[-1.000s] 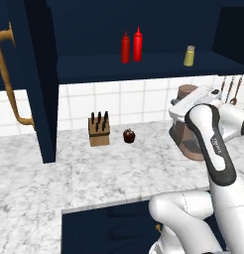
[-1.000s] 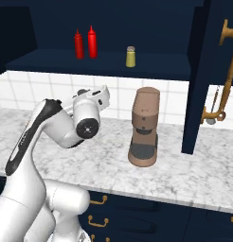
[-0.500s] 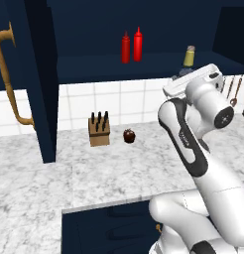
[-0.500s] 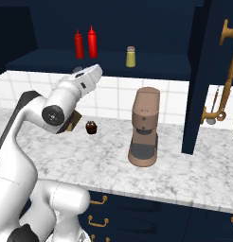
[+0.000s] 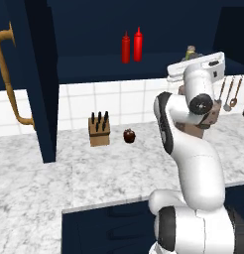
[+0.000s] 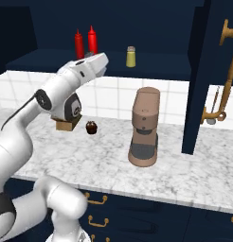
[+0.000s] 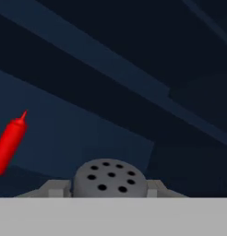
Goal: Put the shaker and condiment bottle from the counter next to their counterparts in the cabinet.
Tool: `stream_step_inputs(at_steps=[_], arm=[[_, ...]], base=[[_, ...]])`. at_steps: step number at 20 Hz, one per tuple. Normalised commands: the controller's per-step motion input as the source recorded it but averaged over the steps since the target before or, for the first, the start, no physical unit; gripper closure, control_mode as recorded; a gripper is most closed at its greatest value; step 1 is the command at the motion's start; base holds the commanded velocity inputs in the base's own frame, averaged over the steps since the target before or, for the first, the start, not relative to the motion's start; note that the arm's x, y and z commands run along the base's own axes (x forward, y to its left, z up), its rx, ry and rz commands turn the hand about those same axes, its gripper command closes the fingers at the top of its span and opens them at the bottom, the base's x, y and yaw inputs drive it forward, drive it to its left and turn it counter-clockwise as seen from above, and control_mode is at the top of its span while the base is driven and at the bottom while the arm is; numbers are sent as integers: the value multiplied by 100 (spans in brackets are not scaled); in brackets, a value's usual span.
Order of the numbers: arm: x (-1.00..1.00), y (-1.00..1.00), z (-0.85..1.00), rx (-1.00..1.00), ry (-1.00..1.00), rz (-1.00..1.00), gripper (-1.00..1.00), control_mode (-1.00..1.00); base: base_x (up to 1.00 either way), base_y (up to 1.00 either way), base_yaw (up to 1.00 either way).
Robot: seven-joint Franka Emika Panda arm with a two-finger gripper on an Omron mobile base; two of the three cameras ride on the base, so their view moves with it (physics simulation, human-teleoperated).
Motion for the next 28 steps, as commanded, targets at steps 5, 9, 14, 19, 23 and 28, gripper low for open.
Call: stream_step_inputs(at_steps=[5, 9, 14, 19, 23, 28], arm=[[11, -6, 37, 27, 4, -31, 100, -100], [9, 16, 5, 11, 12, -11, 100, -100], [11, 0, -1, 12, 3, 0, 100, -100], [45, -38, 0, 31, 9, 0, 100, -100], [21, -8, 0, 10, 8, 0, 100, -100], [26, 0, 0, -2, -2, 0, 100, -100]], base=[[0, 0, 0], [0, 0, 0], [0, 0, 0], [0, 0, 0], [0, 0, 0], [0, 0, 0]])
